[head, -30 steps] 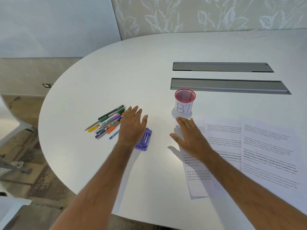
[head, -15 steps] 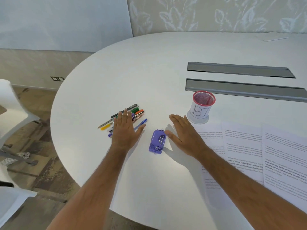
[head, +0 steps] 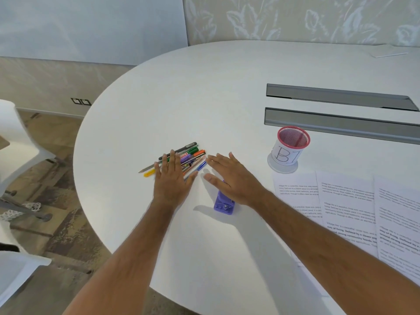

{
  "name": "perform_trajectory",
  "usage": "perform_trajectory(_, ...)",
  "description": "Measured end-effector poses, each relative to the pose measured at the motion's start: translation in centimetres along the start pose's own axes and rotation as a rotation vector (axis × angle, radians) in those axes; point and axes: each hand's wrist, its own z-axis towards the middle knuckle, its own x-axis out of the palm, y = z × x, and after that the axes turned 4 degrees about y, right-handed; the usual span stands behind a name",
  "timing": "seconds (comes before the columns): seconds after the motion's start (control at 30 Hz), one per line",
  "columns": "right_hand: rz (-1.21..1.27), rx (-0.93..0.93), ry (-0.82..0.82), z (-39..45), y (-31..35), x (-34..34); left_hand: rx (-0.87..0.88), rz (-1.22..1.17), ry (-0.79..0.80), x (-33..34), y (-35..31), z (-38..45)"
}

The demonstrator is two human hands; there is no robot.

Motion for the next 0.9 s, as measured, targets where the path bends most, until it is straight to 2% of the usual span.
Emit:
perform_trajectory(0.63, 0.092, 0.046, 0.049, 2.4, -1.1, 1.6, -0.036, -0.023, -0.001, -0.4, 2.0, 4.7)
perform_trajectory(0.8, 0.187, 0.088, -0.04, 1.6, -1.2, 1.2, -0.007, -0.053, -0.066, -1.0, 1.5, 4.3)
perform_trajectory(0.9, 0.211, 0.098, -0.121, 0.5, -1.3, 1.0, 0.023, -0.209, -0.127, -1.9, 0.0, 2.9)
